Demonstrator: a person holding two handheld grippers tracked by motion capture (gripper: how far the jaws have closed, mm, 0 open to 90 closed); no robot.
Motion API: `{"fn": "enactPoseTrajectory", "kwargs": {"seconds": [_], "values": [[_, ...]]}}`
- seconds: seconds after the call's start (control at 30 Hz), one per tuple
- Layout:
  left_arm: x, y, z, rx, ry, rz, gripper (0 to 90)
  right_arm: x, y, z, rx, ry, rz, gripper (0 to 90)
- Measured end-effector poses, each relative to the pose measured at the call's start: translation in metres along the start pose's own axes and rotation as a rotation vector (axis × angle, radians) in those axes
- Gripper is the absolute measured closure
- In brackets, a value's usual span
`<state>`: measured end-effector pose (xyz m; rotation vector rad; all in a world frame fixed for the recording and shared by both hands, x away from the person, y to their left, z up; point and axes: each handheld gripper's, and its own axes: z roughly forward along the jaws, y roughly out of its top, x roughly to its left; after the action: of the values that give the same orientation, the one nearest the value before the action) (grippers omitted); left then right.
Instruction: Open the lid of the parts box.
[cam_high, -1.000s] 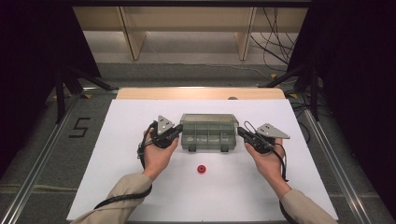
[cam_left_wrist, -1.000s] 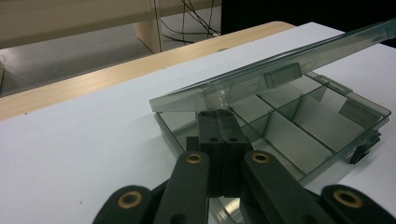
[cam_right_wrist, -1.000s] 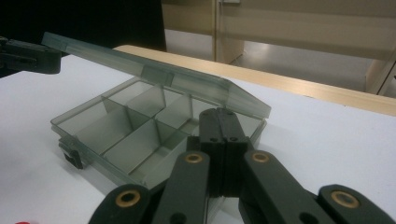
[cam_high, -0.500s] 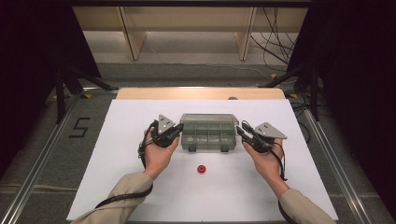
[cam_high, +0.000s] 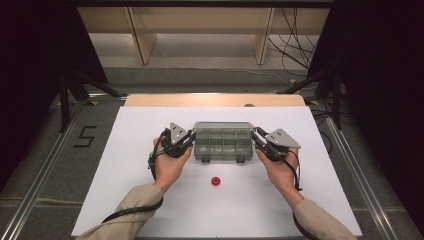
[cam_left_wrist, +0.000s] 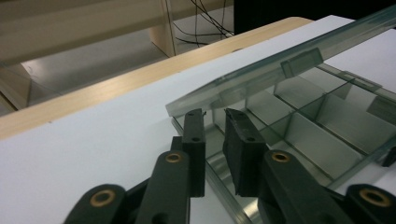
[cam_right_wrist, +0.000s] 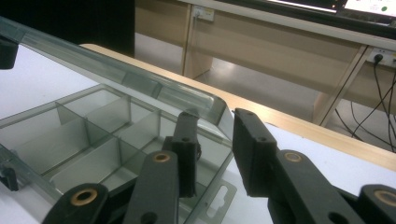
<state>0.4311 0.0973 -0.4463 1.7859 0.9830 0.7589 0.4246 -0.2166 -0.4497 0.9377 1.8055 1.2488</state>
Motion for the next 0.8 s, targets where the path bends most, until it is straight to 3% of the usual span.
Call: {"fn": "enactPoseTrajectory", "kwargs": {"seconds": [0.07, 0.23, 0.57, 0.8], "values": [[0.000, 0.002, 0.001, -0.009, 0.010, 0.032, 76.0, 0.002, 0.000, 0.001, 0.002, 0.005, 0.015, 71.6], [0.000, 0.006, 0.005, -0.022, 0.017, 0.116, 76.8, 0.003, 0.002, 0.003, -0.007, -0.018, -0.012, 72.6], [0.004, 0.011, 0.009, -0.031, 0.035, 0.124, 82.3, 0.002, 0.008, 0.005, -0.010, -0.024, -0.002, 78.4], [0.006, 0.015, 0.011, -0.037, 0.038, 0.121, 85.0, -0.002, 0.011, 0.009, -0.026, -0.058, -0.010, 83.3]]}}
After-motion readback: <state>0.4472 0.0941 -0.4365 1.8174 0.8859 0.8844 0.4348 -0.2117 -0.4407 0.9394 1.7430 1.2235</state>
